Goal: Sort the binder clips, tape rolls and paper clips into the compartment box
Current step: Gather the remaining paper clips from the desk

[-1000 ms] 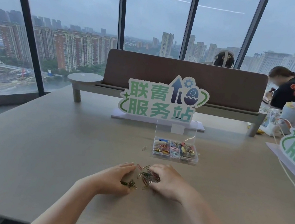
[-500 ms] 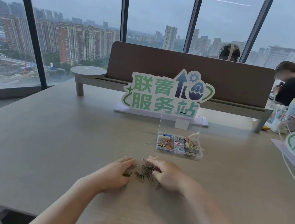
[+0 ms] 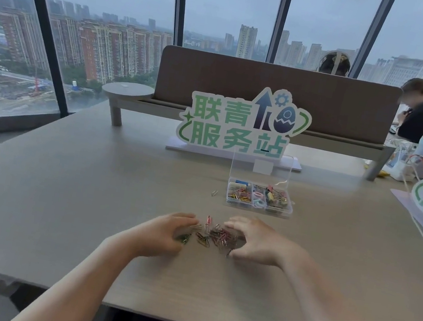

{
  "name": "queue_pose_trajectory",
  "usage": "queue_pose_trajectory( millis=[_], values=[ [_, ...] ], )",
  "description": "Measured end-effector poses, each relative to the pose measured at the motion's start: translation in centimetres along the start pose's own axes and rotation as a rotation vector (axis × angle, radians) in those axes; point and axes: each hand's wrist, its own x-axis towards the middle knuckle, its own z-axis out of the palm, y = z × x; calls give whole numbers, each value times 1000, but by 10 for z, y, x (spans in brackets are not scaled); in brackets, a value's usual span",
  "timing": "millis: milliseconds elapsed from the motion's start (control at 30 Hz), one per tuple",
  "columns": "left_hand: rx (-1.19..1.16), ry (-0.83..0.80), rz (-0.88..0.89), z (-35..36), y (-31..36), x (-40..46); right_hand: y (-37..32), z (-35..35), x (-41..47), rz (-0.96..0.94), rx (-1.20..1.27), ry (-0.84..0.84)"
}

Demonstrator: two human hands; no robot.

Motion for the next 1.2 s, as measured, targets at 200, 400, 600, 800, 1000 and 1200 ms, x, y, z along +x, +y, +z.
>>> queue_pose_trajectory(
  millis=[200, 400, 600, 800, 1000, 1200],
  values=[
    [112, 43, -38, -8, -13, 4, 3, 9, 3, 80, 153, 62],
    [9, 129, -24, 7, 2, 19, -12, 17, 19, 26, 106, 158],
    [14, 115, -41, 9, 13, 28, -7, 9, 17, 83, 131, 155],
    [235, -4, -21, 10, 25, 43, -16, 4, 18, 119, 51, 20],
    [73, 33, 29, 13, 24, 55, -21, 5, 30, 133, -8, 89],
    [97, 174, 14, 19, 20, 59, -25, 12, 37, 172, 80, 222]
  ],
)
